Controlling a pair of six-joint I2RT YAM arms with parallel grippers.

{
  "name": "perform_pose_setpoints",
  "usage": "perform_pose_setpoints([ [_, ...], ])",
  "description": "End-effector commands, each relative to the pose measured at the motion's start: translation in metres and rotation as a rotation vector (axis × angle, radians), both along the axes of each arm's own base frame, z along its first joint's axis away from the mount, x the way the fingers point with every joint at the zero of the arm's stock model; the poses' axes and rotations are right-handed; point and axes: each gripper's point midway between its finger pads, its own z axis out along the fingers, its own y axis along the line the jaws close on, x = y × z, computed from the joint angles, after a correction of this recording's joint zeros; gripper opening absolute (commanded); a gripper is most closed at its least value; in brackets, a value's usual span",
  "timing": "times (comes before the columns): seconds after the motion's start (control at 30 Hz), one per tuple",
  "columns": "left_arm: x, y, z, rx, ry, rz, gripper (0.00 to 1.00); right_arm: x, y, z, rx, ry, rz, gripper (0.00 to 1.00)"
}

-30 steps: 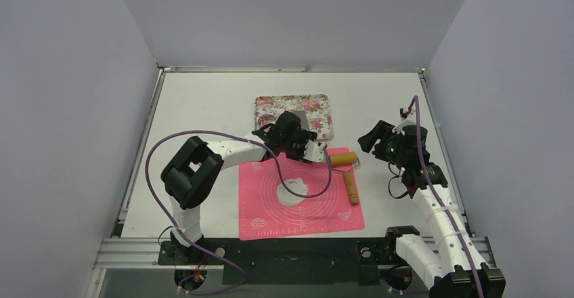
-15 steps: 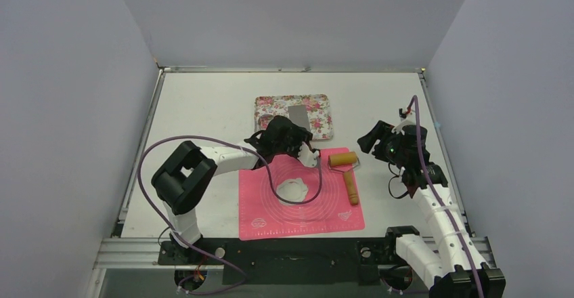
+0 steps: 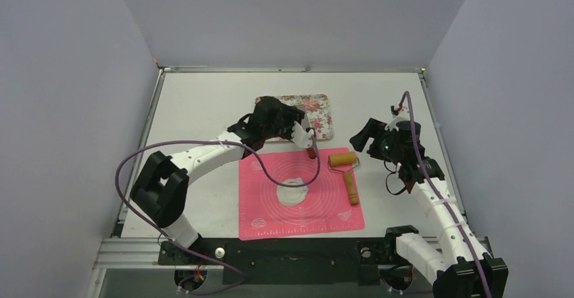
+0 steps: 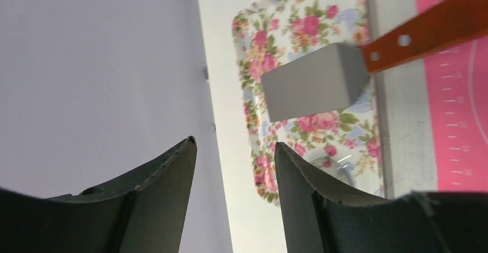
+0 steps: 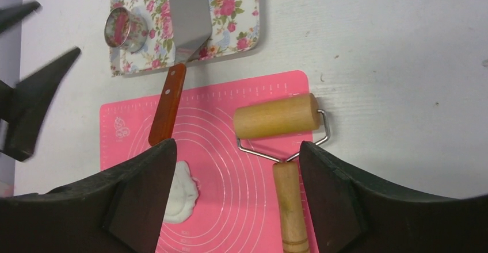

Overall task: Roll out the dumpling wrappers from the dough
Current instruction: Pick up the spatula from the plate.

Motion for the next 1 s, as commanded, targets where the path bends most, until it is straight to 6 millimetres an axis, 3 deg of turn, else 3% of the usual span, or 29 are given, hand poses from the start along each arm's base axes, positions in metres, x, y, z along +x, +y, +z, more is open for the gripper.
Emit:
perform_pose_setpoints([
  [0.0, 0.014, 0.039, 0.067, -0.098, 0.108, 0.251, 0.50, 0.009, 0.024, 0.039, -0.074, -0.109, 0.067, 0.76],
  [0.03, 0.018, 0.060, 0.061, -0.095, 0.175, 0.377, 0.50, 0.010, 0.022, 0.036, -0.110, -0.101, 0.061, 0.77],
  [0.07, 0.025, 0.067, 0.076, -0.121, 0.175, 0.443, 0.50, 0.009, 0.030, 0.042, -0.114, -0.113, 0.085, 0.78],
  [0.1, 0.023, 0.091, 0.069, -0.110, 0.235, 0.582, 0.50, 0.009, 0.033, 0.040, -0.124, -0.101, 0.095, 0.79],
  [0.13, 0.027, 0.098, 0.086, -0.140, 0.238, 0.634, 0.51, 0.009, 0.039, 0.046, -0.120, -0.109, 0.112, 0.81],
  [0.17, 0.020, 0.119, 0.077, -0.129, 0.310, 0.741, 0.51, 0.008, 0.042, 0.045, -0.126, -0.098, 0.126, 0.82],
  [0.27, 0.003, 0.154, 0.087, -0.167, 0.431, 0.903, 0.51, 0.006, 0.056, 0.056, -0.167, -0.104, 0.165, 0.83],
  [0.4, -0.014, 0.189, 0.085, -0.267, 0.561, 1.064, 0.50, -0.016, 0.082, 0.057, -0.259, -0.055, 0.281, 0.83],
  [0.53, -0.024, 0.220, 0.071, -0.388, 0.700, 1.185, 0.51, -0.057, 0.104, 0.033, -0.379, 0.083, 0.455, 0.83],
  [0.7, -0.040, 0.261, 0.035, -0.479, 0.845, 1.307, 0.51, -0.099, 0.131, -0.003, -0.539, 0.178, 0.593, 0.83],
  [0.8, -0.039, 0.291, 0.031, -0.587, 0.839, 1.373, 0.51, -0.097, 0.133, -0.010, -0.599, 0.180, 0.558, 0.84],
  [0.87, -0.044, 0.302, 0.023, -0.615, 0.846, 1.404, 0.51, -0.083, 0.130, 0.000, -0.612, 0.145, 0.493, 0.85],
  [0.97, -0.047, 0.314, 0.029, -0.690, 0.804, 1.402, 0.51, -0.050, 0.131, 0.024, -0.553, 0.108, 0.397, 0.84],
])
